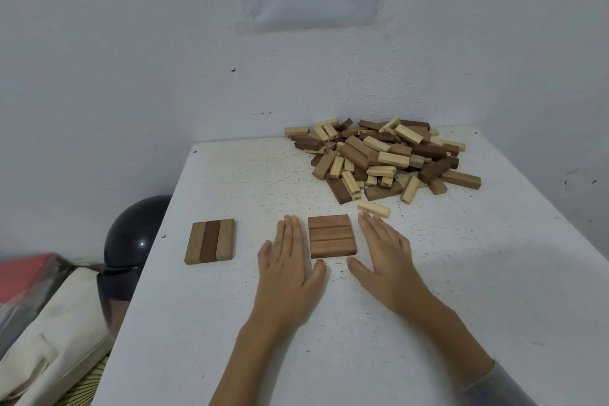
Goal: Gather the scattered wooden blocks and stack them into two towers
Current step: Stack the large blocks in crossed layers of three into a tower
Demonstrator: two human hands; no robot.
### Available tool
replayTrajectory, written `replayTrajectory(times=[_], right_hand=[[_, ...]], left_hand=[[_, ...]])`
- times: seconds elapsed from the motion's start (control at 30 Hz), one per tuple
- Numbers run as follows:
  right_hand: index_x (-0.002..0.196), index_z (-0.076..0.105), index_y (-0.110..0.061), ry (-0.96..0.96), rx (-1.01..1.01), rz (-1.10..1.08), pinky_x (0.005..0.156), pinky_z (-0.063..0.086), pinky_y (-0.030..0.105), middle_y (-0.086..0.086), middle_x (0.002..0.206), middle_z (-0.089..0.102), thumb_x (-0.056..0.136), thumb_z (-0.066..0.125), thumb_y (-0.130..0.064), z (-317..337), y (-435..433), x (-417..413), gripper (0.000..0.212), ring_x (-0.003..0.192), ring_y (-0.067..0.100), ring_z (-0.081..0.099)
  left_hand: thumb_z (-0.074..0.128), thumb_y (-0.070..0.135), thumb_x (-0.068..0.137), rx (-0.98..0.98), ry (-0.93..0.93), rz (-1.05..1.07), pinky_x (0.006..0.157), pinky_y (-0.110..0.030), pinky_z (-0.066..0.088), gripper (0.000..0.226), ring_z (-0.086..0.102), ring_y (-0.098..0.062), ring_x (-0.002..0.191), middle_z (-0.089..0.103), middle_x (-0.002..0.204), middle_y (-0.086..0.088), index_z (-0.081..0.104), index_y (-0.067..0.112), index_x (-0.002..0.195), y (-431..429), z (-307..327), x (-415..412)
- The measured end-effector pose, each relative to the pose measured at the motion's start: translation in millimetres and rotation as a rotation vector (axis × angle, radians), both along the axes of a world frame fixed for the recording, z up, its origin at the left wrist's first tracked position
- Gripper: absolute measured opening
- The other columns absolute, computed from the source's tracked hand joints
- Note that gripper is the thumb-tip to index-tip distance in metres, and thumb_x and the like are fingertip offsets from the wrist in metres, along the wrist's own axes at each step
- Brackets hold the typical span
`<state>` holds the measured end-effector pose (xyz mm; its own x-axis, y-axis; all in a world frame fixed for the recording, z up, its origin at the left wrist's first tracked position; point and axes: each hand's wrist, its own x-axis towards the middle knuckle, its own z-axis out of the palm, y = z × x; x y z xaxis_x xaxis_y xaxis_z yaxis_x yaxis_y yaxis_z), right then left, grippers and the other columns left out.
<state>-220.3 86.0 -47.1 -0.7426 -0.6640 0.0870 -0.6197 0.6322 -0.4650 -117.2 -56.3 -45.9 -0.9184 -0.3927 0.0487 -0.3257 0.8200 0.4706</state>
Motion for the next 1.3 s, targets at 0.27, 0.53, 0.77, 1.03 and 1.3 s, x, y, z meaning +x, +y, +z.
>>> replayTrajectory(times=[0.27,0.53,0.77,1.03,1.3], right_hand=[[0.114,0.046,-0.042,-0.178,-0.259,0.122,0.092,0.01,0.015,-0.024,0.127,0.04,0.084,0.07,-0.026,20.4,5.3,-17.1,0.042,0.119,-0.008,0.025],[0.109,0.052,-0.038,-0.014,-0.153,0.201,0.096,0.005,0.011,-0.025,0.126,0.036,0.072,0.058,-0.041,12.3,-1.2,-23.0,0.037,0.117,-0.008,0.021],[0.104,0.053,-0.04,0.022,-0.187,0.171,0.096,0.002,0.006,-0.028,0.121,0.04,0.072,0.057,-0.042,8.3,-1.1,-23.2,0.032,0.115,-0.011,0.025],[0.104,0.053,-0.038,-0.038,-0.259,0.157,0.095,0.012,0.009,-0.035,0.118,0.045,0.071,0.067,-0.035,9.7,-0.9,-23.5,0.036,0.119,-0.011,0.03],[0.112,0.042,-0.046,-0.257,-0.412,0.081,0.095,0.033,0.028,-0.017,0.124,0.051,0.062,0.073,-0.037,21.2,-5.1,-19.4,0.059,0.114,0.005,0.045]], left_hand=[[0.044,0.052,0.077,0.245,0.182,-0.168,0.105,-0.018,0.004,0.052,-0.002,0.008,0.141,0.018,0.153,0.021,0.038,0.041,0.128,-22.7,18.9,-1.8],[0.04,0.053,0.073,0.13,0.133,-0.263,0.102,-0.017,0.003,0.042,0.01,0.005,0.141,0.032,0.142,0.025,0.045,0.038,0.112,-34.3,15.8,-10.0],[0.042,0.051,0.074,0.131,0.134,-0.248,0.1,-0.012,0.002,0.037,0.025,0.008,0.13,0.036,0.136,0.023,0.043,0.036,0.108,-31.6,15.6,-10.3],[0.06,0.032,0.08,0.268,0.182,-0.193,0.098,-0.02,0.019,0.041,0.027,0.012,0.118,0.045,0.12,0.02,0.038,0.037,0.114,-28.6,17.7,-8.4],[0.071,0.019,0.077,0.596,0.261,-0.122,0.086,-0.02,0.042,0.054,0.044,-0.013,0.12,0.055,0.12,0.017,0.042,0.037,0.119,-34.7,24.4,-2.1]])
